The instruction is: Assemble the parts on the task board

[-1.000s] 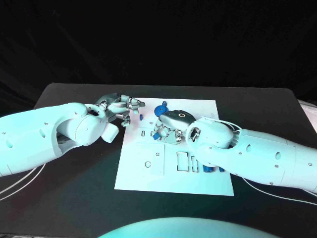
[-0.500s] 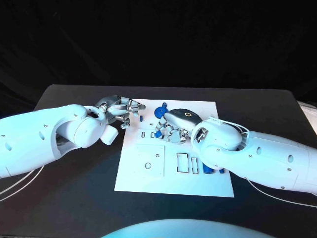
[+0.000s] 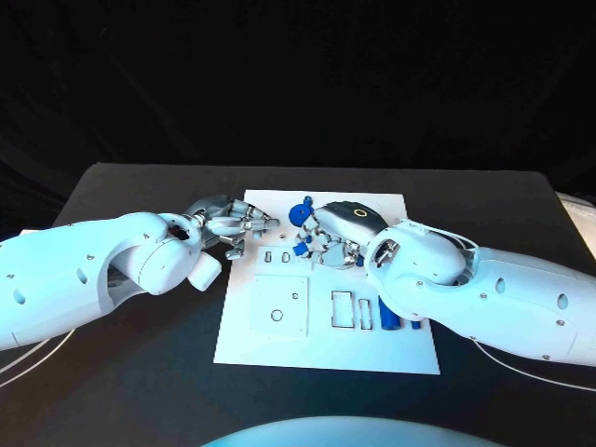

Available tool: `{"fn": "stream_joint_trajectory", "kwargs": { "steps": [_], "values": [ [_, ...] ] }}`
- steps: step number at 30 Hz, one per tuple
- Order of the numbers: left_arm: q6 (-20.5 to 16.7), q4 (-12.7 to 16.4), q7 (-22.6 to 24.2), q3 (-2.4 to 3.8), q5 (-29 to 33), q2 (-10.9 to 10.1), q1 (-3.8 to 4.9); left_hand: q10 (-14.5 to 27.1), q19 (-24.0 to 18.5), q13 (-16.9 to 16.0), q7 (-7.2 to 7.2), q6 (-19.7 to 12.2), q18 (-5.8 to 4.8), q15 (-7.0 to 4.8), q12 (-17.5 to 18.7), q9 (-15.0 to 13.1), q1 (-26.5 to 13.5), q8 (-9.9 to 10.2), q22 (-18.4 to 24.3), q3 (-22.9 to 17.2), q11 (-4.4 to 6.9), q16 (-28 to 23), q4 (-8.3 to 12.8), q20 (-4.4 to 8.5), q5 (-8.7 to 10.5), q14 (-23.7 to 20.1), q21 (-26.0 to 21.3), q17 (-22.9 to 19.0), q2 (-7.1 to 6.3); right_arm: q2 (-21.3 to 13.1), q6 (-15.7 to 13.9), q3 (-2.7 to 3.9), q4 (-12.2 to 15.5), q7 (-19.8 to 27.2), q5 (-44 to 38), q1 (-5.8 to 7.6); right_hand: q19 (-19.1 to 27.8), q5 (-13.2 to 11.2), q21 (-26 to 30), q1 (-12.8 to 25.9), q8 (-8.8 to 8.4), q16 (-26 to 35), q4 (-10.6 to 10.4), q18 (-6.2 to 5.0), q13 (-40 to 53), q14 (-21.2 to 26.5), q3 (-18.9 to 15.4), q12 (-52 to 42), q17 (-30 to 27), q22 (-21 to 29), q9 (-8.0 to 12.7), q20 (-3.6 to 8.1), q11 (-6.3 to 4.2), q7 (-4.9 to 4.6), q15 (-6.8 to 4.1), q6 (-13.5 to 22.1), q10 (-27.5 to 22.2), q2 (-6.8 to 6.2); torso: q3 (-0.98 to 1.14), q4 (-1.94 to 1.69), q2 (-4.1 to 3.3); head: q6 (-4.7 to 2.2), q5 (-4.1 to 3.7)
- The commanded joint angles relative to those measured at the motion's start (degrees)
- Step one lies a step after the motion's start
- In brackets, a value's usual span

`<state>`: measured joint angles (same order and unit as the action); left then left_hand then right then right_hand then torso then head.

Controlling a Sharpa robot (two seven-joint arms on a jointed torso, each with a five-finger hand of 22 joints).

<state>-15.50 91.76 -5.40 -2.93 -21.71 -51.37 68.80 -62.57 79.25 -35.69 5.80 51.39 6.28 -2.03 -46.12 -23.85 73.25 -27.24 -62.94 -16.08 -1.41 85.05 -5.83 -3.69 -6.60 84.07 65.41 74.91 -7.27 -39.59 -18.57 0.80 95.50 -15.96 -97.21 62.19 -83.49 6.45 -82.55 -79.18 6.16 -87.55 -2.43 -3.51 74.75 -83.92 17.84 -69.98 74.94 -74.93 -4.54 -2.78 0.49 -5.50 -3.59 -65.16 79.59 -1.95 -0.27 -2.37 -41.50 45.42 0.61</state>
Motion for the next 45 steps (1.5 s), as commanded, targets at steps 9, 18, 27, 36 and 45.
{"fn": "stream_joint_trajectory", "kwargs": {
  "steps": [9,18,27,36,45],
  "values": [
    [2.89,0.94,-4.01,0.04,-12.61,0.93,-0.5,-1.44,1.84,0.46,-0.85,2.06,-0.84,-1.04,-1.13,0.33,-0.57,-1.65,-3.22,4.7,0.79,2.05,-0.41,0.58,0.39,4.44,3.12,11.21,-1.11,-0.41,-0.67,0.33,1.33,-3.66,-2.82,0.24,0.05,0.5,-0.08,0.24,1.21,0.11,-0.11,0.39,-0.28,-5.3,0.37,0.51,11.84,-0.35,-0.77,0.37,-0.34,0.8,-0.12,-2.03,-0.27,0.39,0.02,-0.04,-0.01,-0.26,0.05],
    [2.62,1.02,-5.05,0.06,-13.55,1.68,-0.59,-2.54,3.8,0.42,-1.43,2.82,-1.8,-1.53,-2.37,0.59,-1.58,-2.75,-7.87,8.66,1.31,4.46,-1.89,1.08,0.35,5.69,7.42,14.39,-0.46,-0.36,-0.51,0.38,1.78,-3.91,-2.98,0.27,0.04,0.54,-0.09,0.27,1.21,0.11,-0.11,0.39,-0.27,-5.3,0.39,0.51,11.84,-0.37,-0.77,0.37,-0.34,0.8,-0.12,-2.03,-0.25,0.38,0.02,0.03,-0.05,-0.24,0.02],
    [2.4,1.07,-5.75,0.09,-13.64,2.2,-0.59,-2.91,4.16,0.33,-1.72,3.21,-2.0,-1.72,-2.94,0.64,-1.37,-3.36,-8.93,10.12,1.54,4.89,-2.32,1.26,0.32,5.91,8.36,15.01,0.04,-0.35,-0.85,0.39,2.32,-3.88,-2.99,0.28,0.05,0.63,-0.07,0.43,1.23,0.14,-0.13,0.39,-0.2,-5.3,0.4,0.44,11.81,-0.35,-0.78,0.37,-0.32,0.77,-0.11,-2.04,-0.16,0.33,0.01,-0.08,-0.06,-0.29,-0.09],
    [2.05,0.98,-6.5,0.11,-14.03,2.53,-0.6,-3.26,4.37,-0.13,-1.94,3.39,-2.12,-1.9,-3.55,0.68,-0.57,-3.77,-9.57,10.78,1.75,4.95,-2.29,1.41,0.23,5.93,8.92,15.09,0.56,-0.36,-1.45,0.4,2.91,-4.08,-2.99,0.28,0.04,0.67,-0.07,0.62,1.26,0.1,-0.18,0.39,-0.21,-5.31,0.39,0.47,11.86,-0.35,-0.79,0.36,-0.32,0.77,-0.1,-2.07,-0.11,0.29,0.01,-0.05,-0.03,-0.14,0.19],
    [1.88,0.8,-7.48,0.12,-14.77,2.65,-0.6,-3.76,4.6,-0.89,-2.34,3.6,-2.26,-2.23,-4.39,0.91,2.55,-4.4,-10.42,10.86,2.14,4.95,-1.25,1.73,0.09,5.93,9.62,15.09,2.11,-0.54,-2.03,0.43,3.56,-4.43,-3.0,0.27,0.05,0.69,-0.06,0.68,1.27,0.09,-0.19,0.38,-0.2,-5.31,0.39,0.47,11.87,-0.33,-0.79,0.36,-0.32,0.78,-0.1,-2.08,-0.08,0.27,0.01,-0.07,-0.03,-0.08,0.22]
  ]
}}
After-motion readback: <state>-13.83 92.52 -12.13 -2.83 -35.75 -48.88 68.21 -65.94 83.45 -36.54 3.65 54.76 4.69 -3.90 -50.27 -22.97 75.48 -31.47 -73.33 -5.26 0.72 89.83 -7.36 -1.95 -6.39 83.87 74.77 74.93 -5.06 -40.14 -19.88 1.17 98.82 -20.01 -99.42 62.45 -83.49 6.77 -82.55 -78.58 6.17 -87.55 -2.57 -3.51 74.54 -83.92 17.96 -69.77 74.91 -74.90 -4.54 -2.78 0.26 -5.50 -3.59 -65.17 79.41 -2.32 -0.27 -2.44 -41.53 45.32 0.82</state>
